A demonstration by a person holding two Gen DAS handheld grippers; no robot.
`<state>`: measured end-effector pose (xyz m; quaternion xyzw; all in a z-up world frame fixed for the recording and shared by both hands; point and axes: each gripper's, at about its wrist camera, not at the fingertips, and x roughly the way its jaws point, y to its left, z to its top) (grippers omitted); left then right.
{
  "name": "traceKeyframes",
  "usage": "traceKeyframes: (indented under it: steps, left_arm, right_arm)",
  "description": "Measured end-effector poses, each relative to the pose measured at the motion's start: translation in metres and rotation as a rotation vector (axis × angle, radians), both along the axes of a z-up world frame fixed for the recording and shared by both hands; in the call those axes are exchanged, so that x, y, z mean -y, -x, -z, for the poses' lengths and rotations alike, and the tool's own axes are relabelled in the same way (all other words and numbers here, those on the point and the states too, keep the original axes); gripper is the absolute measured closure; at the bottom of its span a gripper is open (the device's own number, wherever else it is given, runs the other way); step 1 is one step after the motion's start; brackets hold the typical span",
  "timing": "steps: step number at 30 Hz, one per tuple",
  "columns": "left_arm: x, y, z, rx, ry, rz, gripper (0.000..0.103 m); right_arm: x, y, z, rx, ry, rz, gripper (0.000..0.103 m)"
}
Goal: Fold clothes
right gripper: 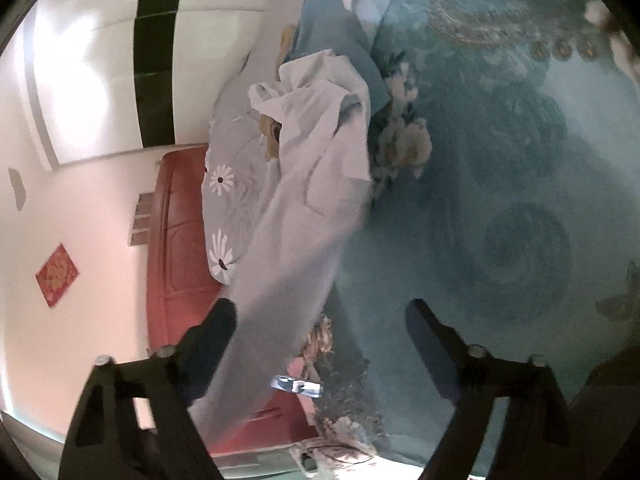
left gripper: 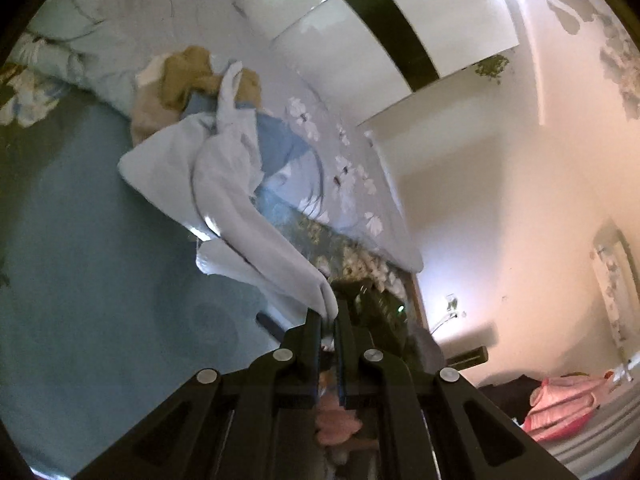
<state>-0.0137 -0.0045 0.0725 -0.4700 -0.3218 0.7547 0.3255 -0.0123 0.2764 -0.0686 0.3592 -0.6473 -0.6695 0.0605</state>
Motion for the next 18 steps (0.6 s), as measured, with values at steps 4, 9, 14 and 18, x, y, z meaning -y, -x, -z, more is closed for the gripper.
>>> traceKeyframes:
  steps: [4,9,14,18]
  left_arm:
    - [0.007,-0.008,0.017,0.074,-0.055,0.006,0.097]
    - [-0.003,-0.017,0.02,0.103,-0.058,0.056,0.097]
    - [-0.004,-0.016,0.025,0.13,-0.023,0.094,0.097]
    - [0.006,-0.007,0.045,0.21,0.002,0.099,0.082]
  right_arm:
    - [0.0,0.0,0.002,0.034,-0.027,-0.017,0.036]
    - [0.013,0.008,0.01,0.077,-0.025,-0.076,0.081]
    - [0.0,0.004,-0.005,0.076,-0.152,-0.053,0.098]
    - [-0.028,-0.002,-0.026,0.076,-0.287,0.006,0.099]
